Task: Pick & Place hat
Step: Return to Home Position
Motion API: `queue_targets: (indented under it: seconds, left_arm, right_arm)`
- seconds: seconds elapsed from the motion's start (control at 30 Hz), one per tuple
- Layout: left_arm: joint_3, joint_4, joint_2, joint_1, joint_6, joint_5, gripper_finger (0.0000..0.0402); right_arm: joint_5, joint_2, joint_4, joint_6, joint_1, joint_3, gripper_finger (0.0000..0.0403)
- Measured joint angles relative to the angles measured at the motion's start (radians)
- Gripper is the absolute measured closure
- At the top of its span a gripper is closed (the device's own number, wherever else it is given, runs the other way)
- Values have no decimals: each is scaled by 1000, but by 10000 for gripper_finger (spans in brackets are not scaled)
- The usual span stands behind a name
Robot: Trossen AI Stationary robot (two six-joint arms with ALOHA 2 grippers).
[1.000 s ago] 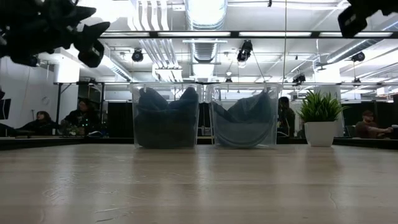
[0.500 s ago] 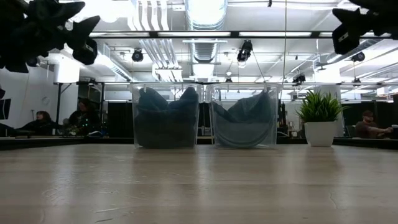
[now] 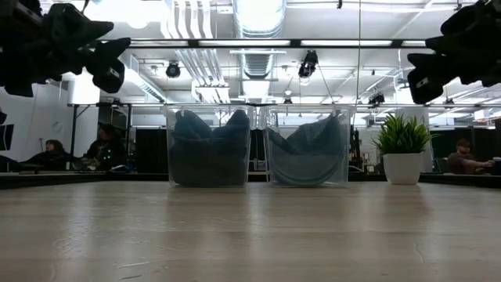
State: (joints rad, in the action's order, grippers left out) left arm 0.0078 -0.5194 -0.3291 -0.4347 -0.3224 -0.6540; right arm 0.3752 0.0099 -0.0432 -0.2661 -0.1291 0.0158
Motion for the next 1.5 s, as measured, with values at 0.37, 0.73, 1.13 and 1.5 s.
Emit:
queue_targets:
  seconds: [0.37,0.73,1.13,1.5]
  left_arm:
    - [-1,84,-2,0,-50,-1,250]
    - [-2,94,-2,0,-52,-1,250]
    - [-2,94,-2,0,-52,0,250]
    - [-2,94,-2,0,-52,0,250]
  right_arm:
    - [0,6,1,71,0,0,271]
    - [-3,6,1,86,0,0,271]
    - [-3,6,1,86,0,1,271]
    - [-3,6,1,84,0,1,271]
